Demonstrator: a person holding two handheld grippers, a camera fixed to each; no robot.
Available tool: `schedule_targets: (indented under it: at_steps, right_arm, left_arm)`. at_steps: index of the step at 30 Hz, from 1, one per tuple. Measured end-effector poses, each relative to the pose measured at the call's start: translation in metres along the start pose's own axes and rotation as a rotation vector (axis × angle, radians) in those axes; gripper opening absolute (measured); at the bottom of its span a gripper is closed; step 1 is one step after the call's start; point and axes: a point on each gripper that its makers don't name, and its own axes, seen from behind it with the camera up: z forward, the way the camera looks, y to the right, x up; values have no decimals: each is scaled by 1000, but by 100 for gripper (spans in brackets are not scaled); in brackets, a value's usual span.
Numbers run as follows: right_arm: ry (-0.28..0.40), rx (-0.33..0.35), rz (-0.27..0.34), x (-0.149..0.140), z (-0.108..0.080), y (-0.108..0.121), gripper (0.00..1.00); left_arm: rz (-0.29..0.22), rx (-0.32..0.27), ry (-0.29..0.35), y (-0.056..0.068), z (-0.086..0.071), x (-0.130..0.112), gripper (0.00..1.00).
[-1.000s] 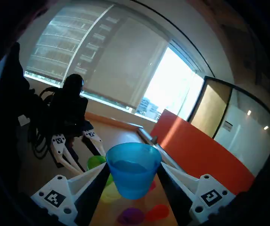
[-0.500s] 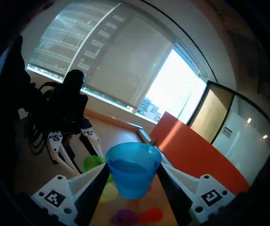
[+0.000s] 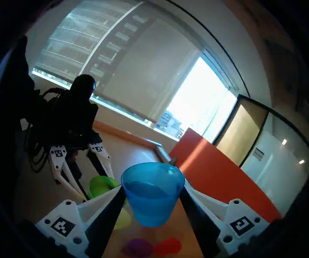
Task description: Pour water
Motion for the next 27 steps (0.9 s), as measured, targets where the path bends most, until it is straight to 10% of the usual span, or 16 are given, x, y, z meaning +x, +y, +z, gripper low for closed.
schedule_targets:
  at_steps: [27]
  right_arm:
    - [-5,-10,-89,4,13,10,89]
  left_arm:
    - [1,5,-3,2,-4,-1,83]
